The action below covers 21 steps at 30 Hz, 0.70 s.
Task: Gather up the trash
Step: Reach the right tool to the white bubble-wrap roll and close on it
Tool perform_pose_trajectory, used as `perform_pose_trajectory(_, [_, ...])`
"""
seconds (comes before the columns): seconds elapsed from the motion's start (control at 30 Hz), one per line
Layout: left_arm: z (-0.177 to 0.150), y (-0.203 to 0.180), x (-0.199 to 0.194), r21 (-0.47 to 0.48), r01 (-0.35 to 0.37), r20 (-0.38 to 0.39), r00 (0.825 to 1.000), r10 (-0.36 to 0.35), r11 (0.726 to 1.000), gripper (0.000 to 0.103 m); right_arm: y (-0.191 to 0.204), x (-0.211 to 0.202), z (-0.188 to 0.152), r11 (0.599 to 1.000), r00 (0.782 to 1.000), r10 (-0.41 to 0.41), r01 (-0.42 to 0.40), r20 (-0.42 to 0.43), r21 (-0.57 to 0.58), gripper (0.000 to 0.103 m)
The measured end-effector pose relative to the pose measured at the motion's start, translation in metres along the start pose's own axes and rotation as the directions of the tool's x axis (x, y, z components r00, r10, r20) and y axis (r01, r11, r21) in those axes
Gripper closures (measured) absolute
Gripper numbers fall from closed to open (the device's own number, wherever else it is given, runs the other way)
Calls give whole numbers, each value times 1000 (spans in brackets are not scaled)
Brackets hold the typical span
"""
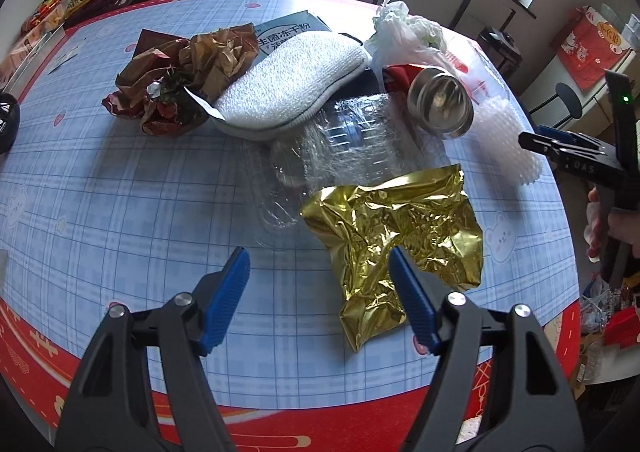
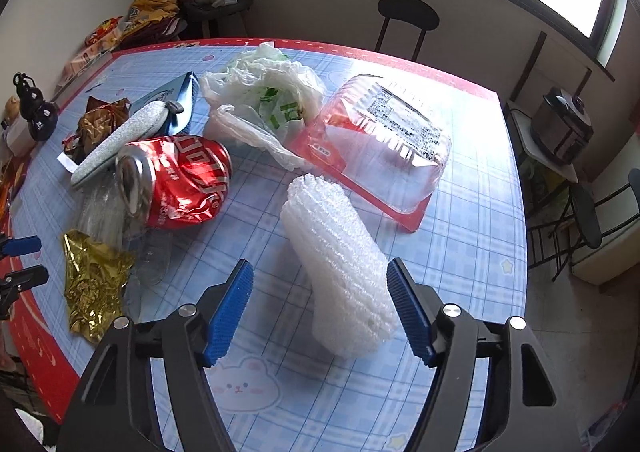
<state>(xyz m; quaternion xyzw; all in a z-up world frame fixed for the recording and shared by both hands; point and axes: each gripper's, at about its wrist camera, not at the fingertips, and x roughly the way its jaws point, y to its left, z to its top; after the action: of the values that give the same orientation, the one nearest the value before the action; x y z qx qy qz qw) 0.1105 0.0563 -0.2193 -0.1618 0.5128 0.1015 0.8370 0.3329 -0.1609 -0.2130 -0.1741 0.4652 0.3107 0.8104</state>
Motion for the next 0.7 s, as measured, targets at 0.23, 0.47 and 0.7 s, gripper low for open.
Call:
perform_pose_trajectory(0.23, [0, 7, 17, -39, 86, -50, 995, -88, 996, 31, 3, 42, 12, 998, 996, -55, 53, -73, -24, 44])
perform_pose_trajectory(0.47, [6, 1, 30, -18, 141, -68, 987, -142, 990, 31, 4, 34, 6, 996, 994, -87, 85, -66, -27, 65])
perform_pose_trajectory(0.7, [9, 6, 46, -58, 179, -96, 978, -184, 982, 32, 7, 7, -6, 996, 998, -61, 63, -23, 63, 72])
